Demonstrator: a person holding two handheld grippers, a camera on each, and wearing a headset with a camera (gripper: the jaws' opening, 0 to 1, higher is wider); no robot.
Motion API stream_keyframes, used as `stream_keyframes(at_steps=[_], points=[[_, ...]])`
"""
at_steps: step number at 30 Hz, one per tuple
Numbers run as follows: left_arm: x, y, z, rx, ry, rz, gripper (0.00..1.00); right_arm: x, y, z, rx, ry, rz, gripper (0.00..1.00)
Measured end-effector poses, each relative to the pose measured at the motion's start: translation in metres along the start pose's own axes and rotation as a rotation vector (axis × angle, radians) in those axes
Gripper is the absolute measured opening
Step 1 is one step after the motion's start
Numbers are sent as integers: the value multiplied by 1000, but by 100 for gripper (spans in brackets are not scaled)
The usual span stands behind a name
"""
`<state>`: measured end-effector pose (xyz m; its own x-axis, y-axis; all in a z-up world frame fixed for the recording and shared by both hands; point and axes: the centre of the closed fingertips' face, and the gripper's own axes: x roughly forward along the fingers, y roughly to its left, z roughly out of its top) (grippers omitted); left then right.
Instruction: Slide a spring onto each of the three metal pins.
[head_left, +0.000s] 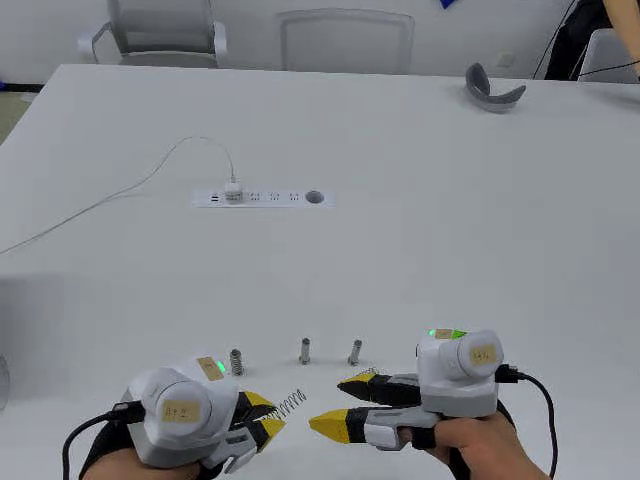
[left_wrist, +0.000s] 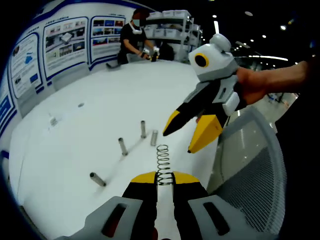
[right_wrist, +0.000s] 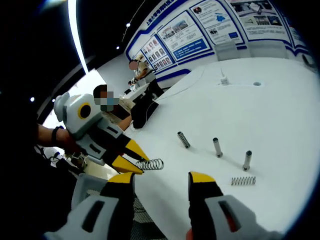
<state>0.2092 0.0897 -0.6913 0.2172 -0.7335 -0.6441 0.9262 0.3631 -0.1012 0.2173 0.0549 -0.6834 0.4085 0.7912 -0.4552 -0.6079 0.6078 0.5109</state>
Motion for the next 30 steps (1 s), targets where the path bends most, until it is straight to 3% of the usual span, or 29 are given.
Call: stream_keyframes(at_steps=[9, 20, 30], points=[[3, -15, 11, 40, -17, -38, 11, 5, 13, -1, 59, 0, 89, 31], [6, -24, 14, 87, -15, -78, 11, 0, 17, -1, 117, -15, 129, 18], [8, -27, 15, 132, -10, -100, 10, -1, 24, 4, 154, -37, 176, 13]])
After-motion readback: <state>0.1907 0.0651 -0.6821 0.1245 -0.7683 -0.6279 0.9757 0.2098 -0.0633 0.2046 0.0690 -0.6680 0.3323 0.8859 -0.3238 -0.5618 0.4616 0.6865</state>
